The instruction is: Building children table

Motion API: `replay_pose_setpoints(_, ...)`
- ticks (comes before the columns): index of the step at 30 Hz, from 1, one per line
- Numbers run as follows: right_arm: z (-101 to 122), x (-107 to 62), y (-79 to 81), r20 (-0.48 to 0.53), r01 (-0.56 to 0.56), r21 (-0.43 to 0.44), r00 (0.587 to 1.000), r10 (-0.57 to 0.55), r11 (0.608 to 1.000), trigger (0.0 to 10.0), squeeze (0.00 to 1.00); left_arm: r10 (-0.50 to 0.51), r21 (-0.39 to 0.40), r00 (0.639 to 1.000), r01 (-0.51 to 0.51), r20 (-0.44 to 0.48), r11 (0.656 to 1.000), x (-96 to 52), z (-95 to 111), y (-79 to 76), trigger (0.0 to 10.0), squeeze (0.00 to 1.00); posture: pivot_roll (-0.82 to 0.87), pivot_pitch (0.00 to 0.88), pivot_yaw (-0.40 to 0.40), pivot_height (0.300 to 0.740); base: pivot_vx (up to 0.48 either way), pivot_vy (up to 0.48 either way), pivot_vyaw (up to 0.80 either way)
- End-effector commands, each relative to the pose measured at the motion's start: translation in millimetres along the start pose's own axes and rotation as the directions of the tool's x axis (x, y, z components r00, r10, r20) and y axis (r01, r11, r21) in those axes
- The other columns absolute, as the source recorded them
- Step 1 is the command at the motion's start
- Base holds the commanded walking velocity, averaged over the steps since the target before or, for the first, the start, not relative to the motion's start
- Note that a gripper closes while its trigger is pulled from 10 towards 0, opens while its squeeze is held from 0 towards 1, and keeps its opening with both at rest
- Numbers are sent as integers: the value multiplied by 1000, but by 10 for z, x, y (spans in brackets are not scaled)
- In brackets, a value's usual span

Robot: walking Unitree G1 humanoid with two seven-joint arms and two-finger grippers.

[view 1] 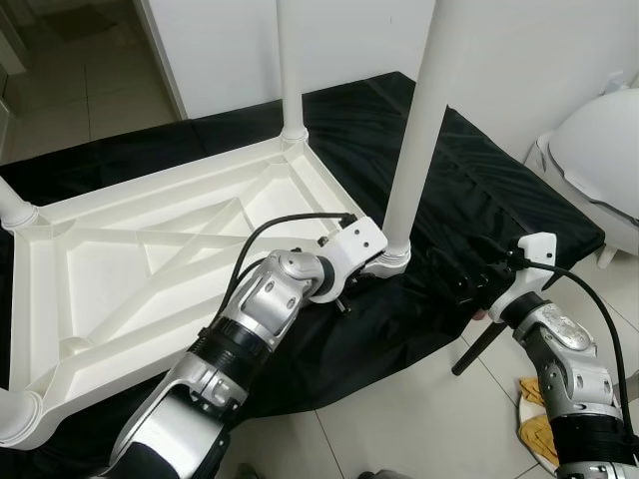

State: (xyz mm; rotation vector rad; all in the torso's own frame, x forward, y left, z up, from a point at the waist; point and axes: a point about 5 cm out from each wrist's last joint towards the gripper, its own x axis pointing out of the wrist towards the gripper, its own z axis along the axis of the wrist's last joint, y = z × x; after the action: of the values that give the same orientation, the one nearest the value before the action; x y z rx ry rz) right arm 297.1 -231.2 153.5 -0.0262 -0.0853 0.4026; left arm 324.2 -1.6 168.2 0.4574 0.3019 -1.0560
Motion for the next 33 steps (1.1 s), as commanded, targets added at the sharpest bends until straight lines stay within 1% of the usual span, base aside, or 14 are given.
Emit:
replay_pose_setpoints(1, -1, 3, -6, -1, 2, 3, 1000, -2, 1000, 10000, 0, 162, -8, 987, -162, -3, 987, -1, 20, 91, 10000, 1000, -150, 71, 24, 740, 0, 0, 0)
replay_pose_setpoints(2, -1, 3, -6, -1, 2, 3, 1000, -2, 1000, 10000, 0, 162, -8, 987, -162, -3, 987, -1, 20, 91, 10000, 1000, -150, 71, 24, 740, 0, 0, 0)
replay_pose_setpoints(3, 0, 5, -10, -2, 2, 2, 1000, -2, 1000, 10000, 0, 164, -4, 986, -164, -4, 986, 4, 28, 96, 10000, 749, -148, 74, 21, 740, 0, 0, 0)
replay_pose_setpoints(4, 7, 13, -15, -2, 1, 1, 1000, -1, 1000, 10000, 0, 169, 5, 985, -169, -18, 986, 21, 10, 98, 10000, 0, -148, 74, 19, 740, 0, 0, 0)
replay_pose_setpoints(6, 12, 19, -18, -2, 1, 0, 1000, -1, 1000, 10000, 0, 172, 11, 985, -171, -29, 985, 38, -5, 100, 10000, 0, -148, 74, 19, 740, 0, 0, 0)
replay_pose_setpoints(7, 30, 38, -17, 0, -2, -1, 1000, 2, 1000, 10000, 0, 167, 4, 985, -167, -43, 986, 80, -31, 81, 10000, 0, -147, 75, 20, 740, 0, 0, 0)
replay_pose_setpoints(13, 43, 55, -9, 4, -6, 0, 1000, 6, 1000, 10000, 0, 171, 2, 984, -171, -51, 985, 113, -46, 72, 10000, 0, -149, 74, 22, 740, 0, 0, 0)
replay_pose_setpoints(15, 65, 91, 26, 12, -16, 4, 1000, 16, 1000, 10000, 0, 188, -14, 980, -189, -68, 982, 152, -77, 76, 10000, 0, -150, 74, 23, 740, 0, 0, 0)
replay_pose_setpoints(18, 92, 130, 80, 23, -32, 9, 999, 32, 999, 10000, 0, 227, -82, 971, -233, -81, 969, 189, -117, 108, 10000, 0, -148, 75, 24, 740, 0, 0, 0)
replay_pose_setpoints(19, 92, 130, 80, 23, -32, 9, 999, 32, 999, 10000, 0, 227, -82, 971, -233, -81, 969, 189, -117, 108, 10000, 0, -148, 75, 24, 740, 0, 0, 0)
replay_pose_setpoints(20, 96, 160, 119, 25, -46, 21, 999, 46, 999, 10000, 0, 242, -110, 967, -249, -79, 962, 190, -126, 131, 0, 0, -149, 76, 25, 740, 0, 0, 0)
replay_pose_setpoints(27, 87, 243, 219, 12, -97, 19, 995, 97, 995, 10000, 0, 224, -94, 971, -231, -77, 968, 161, -135, 137, 0, 0, -142, 73, 24, 740, 0, 0, 0)
replay_pose_setpoints(32, 113, 333, 300, 13, -153, -5, 988, 153, 988, 10000, 0, 205, -80, 976, -211, -78, 974, 134, -153, 130, 0, 0, -136, 69, 19, 740, 0, 0, 0)
replay_pose_setpoints(33, 134, 383, 322, 12, -179, -19, 984, 179, 984, 10000, 0, 189, -58, 979, -194, -75, 979, 112, -156, 124, 10000, 0, -134, 67, 17, 740, 0, 0, 0)
